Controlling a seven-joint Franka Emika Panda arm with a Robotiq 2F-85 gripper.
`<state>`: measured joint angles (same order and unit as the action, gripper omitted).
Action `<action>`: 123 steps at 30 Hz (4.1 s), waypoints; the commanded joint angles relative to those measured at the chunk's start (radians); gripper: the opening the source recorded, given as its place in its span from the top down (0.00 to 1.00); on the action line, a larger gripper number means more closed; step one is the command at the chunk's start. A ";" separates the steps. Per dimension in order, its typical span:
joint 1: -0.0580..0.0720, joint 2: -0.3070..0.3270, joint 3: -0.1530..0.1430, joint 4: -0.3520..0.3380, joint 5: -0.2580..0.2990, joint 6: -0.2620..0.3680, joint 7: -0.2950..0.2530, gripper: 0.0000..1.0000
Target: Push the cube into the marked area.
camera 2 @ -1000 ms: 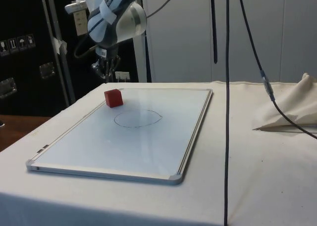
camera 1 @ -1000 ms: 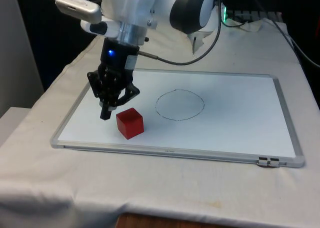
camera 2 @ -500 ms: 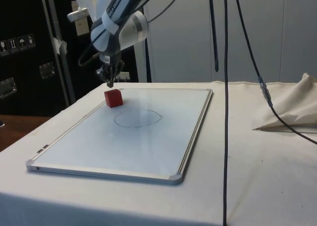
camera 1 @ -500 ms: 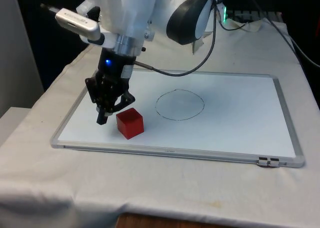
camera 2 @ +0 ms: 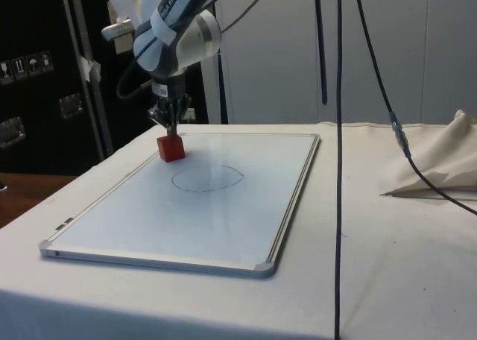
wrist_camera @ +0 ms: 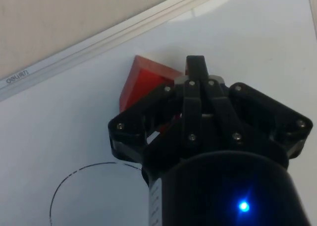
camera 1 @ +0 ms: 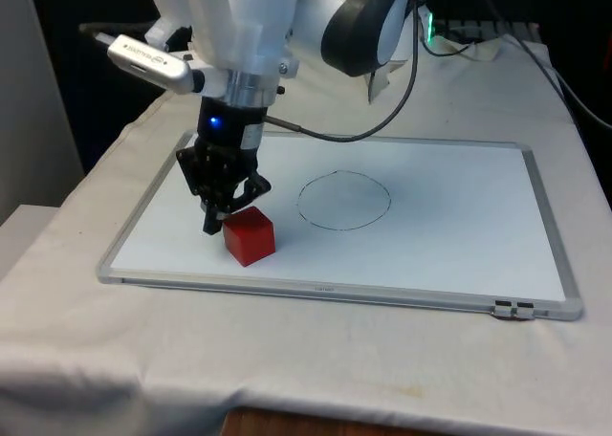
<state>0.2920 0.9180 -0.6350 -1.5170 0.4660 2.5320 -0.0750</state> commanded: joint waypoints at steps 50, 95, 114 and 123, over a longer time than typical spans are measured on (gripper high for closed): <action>0.039 -0.084 0.027 -0.091 0.083 -0.109 -0.261 1.00; 0.112 -0.126 0.073 -0.060 0.066 -0.199 -0.316 1.00; 0.118 -0.162 0.082 -0.155 -0.026 -0.236 -0.305 1.00; 0.110 -0.166 0.074 -0.153 -0.092 -0.246 -0.273 1.00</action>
<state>0.3980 0.7530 -0.5530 -1.6710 0.3830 2.2980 -0.3540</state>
